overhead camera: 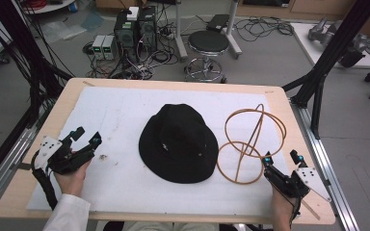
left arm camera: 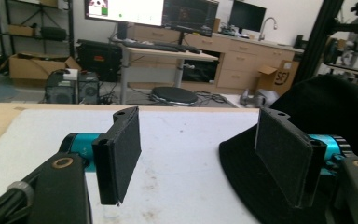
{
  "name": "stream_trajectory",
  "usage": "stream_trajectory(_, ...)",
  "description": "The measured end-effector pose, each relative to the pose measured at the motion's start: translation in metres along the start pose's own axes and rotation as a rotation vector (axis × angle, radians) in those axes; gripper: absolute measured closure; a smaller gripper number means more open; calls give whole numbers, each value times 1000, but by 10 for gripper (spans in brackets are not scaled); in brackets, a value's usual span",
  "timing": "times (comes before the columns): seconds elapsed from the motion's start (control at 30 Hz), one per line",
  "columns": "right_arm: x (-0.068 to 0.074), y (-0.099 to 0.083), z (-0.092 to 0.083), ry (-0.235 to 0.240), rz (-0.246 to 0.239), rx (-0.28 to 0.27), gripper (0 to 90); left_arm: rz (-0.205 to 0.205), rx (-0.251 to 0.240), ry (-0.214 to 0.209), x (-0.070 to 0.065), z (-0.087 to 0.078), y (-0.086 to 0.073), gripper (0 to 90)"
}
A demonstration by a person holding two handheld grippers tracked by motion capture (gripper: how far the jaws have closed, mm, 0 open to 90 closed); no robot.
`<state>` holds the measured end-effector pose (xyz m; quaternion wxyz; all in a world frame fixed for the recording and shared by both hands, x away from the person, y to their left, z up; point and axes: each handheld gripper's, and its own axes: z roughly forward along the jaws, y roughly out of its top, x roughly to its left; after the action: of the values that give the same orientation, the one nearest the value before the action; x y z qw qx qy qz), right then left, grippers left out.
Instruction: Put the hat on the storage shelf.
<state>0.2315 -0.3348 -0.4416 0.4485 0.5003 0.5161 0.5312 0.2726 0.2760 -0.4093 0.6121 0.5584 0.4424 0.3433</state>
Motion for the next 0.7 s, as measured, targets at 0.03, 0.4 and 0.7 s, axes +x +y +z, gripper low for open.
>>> stream_trajectory(0.03, 0, 0, 0, 1, 0, 0, 128, 0, 0, 0, 0, 0, 0, 314)
stream_trajectory(0.4, 2, 0, 1, 8, -6, 1, 128, -4, 20, -89, -11, 12, 10, 313)
stream_trajectory(0.7, 1, 0, 0, 7, 4, 7, 127, 20, 83, -209, -28, 21, 19, 299)
